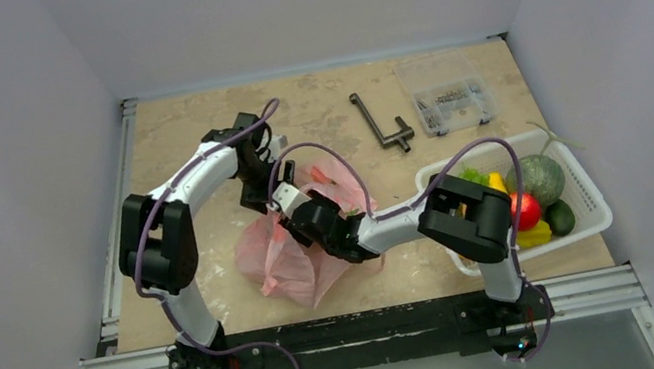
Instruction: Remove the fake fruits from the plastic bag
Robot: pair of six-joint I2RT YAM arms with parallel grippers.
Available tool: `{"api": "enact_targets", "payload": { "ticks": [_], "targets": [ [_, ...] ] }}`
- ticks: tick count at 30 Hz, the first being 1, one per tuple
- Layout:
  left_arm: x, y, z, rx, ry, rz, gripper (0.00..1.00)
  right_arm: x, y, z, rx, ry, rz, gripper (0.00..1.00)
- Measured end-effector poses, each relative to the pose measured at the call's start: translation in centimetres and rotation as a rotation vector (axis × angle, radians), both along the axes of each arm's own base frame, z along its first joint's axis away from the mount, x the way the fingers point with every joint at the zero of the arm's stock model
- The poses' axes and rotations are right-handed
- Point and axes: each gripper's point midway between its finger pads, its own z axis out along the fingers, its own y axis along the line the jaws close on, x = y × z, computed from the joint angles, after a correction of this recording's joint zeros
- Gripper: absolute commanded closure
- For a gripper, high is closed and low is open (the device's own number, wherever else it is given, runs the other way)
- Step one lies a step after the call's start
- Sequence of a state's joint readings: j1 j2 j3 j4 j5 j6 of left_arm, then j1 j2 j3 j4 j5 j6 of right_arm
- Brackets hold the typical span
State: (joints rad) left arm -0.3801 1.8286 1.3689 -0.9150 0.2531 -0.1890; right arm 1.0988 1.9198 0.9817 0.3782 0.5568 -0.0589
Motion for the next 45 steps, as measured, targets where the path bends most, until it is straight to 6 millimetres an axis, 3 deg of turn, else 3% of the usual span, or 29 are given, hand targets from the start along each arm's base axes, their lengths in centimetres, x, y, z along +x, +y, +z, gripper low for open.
{"api": "enact_targets", "payload": {
  "ticks": [6, 9, 12, 15, 25, 32, 39, 41, 45],
  "targets": [
    [0.0, -0.1, 0.0, -0.003, -0.003, -0.004, 0.29, -0.1, 0.9, -0.7, 0.005, 0.032, -0.015, 0.57],
    [0.0, -0.1, 0.1, -0.004, -0.001, -0.005, 0.29, -0.6, 0.9, -0.5, 0.013, 0.049, -0.020, 0.84],
    [0.0, -0.1, 0.1, -0.003, -0.002, -0.005, 0.29, -1.2, 0.7, -0.2, 0.008, 0.065, -0.023, 0.99],
    [-0.2, -0.1, 0.4, -0.005, -0.002, -0.006, 0.29, -2.4, 0.6, 0.8, 0.014, 0.086, -0.019, 1.00],
    [0.6, 0.8, 4.6, -0.001, -0.158, 0.006, 0.25, -7.6, 0.5, 4.6, 0.139, 0.227, 0.031, 1.00],
    [1.0, 1.4, 5.7, 0.020, -0.220, 0.021, 0.23, -10.6, -3.1, 5.1, 0.112, 0.314, 0.017, 1.00],
    [1.0, 2.7, 7.7, 0.052, -0.312, 0.044, 0.19, -12.7, -5.4, 5.9, 0.087, 0.397, 0.019, 1.00],
    [0.9, 3.0, 8.2, 0.054, -0.334, 0.049, 0.19, -13.0, -6.0, 7.0, 0.103, 0.400, 0.021, 1.00],
    [1.0, 3.0, 8.5, 0.051, -0.346, 0.051, 0.19, -13.3, -7.5, 11.0, 0.188, 0.358, 0.020, 1.00]
  ]
}}
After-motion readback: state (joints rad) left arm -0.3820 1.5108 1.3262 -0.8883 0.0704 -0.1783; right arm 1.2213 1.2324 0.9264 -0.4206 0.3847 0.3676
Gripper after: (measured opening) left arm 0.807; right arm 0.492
